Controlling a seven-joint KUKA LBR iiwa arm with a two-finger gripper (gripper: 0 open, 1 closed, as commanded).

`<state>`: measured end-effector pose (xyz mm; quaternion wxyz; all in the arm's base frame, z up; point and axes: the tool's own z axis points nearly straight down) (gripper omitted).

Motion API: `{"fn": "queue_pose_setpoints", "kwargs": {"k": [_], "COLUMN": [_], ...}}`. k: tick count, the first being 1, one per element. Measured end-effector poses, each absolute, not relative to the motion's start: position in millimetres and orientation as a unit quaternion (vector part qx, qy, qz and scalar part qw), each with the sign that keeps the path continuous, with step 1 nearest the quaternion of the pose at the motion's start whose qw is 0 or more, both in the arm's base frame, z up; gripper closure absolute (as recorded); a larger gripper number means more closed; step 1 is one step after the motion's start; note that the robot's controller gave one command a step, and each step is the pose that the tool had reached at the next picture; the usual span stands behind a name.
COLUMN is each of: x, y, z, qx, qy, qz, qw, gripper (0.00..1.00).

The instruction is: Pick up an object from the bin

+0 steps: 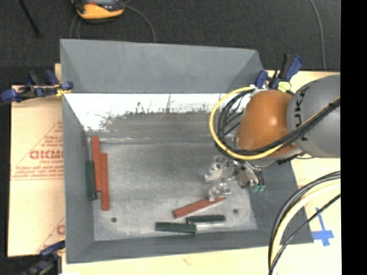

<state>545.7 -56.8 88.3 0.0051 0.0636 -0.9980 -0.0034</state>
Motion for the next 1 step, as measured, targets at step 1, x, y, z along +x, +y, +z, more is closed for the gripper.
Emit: {"fn": "queue_pose_setpoints", "kwargs": {"k": [1], "x": [554.8], "y": [-56.1], "z": [91.0], "qx": [0.063], "qy": [-0.998], "qz": [-0.002], "qw": [-0.017], "gripper": [0.00]}}
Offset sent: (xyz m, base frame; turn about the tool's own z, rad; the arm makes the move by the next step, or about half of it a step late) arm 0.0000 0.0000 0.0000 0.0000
